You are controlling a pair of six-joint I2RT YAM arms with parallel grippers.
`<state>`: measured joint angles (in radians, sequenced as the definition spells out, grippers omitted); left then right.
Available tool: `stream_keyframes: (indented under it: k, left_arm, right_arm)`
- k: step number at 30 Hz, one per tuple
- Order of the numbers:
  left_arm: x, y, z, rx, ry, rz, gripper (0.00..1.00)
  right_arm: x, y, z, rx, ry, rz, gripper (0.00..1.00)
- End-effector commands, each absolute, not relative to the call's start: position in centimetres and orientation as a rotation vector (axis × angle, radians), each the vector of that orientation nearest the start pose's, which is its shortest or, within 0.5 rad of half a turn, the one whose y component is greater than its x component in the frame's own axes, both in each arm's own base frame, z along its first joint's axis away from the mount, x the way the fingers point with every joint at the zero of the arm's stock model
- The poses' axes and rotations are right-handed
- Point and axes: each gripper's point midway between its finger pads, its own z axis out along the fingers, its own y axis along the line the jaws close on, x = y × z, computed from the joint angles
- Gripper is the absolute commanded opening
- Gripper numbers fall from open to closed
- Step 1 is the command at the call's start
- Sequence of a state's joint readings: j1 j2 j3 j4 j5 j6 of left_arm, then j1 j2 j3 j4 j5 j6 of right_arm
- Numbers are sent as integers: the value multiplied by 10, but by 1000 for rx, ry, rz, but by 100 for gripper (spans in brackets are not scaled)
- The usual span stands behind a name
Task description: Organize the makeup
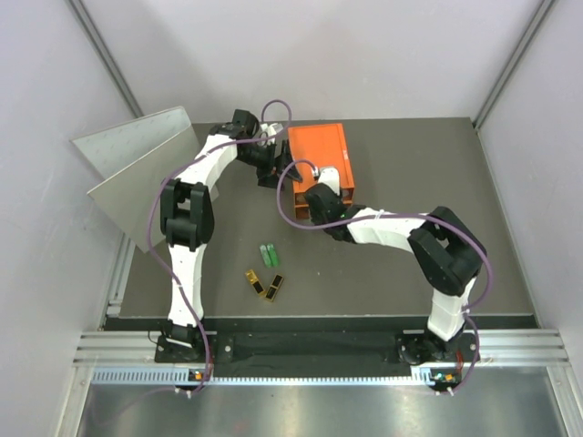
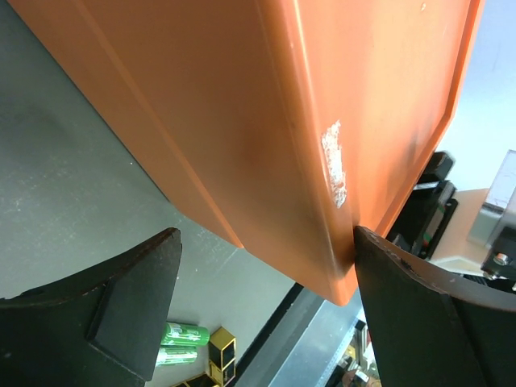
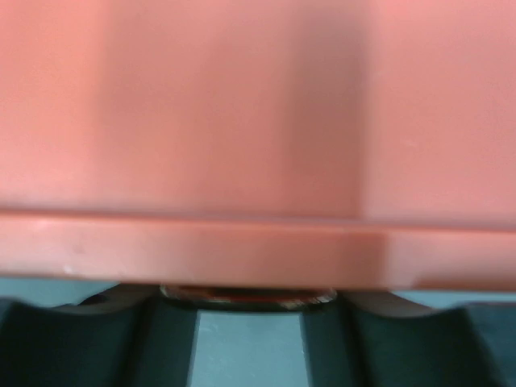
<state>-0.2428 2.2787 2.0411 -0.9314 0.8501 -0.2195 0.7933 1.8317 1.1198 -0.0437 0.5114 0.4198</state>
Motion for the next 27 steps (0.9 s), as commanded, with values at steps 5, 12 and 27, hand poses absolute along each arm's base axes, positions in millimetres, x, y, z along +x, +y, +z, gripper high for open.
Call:
stream_keyframes:
  k: [5,12,27]
  left_arm:
    - [431,-214,51,262,2865,-947,89]
    - [435,-212,49,213,2878,-936,89]
    - [441,-217,46,118,2886,-968,89]
  right_arm:
    - [390,284,71,-84,2118,62,14]
    - [381,288,72,-120,2130,77,0]
    - [333,288,70,-183,2184,111,0]
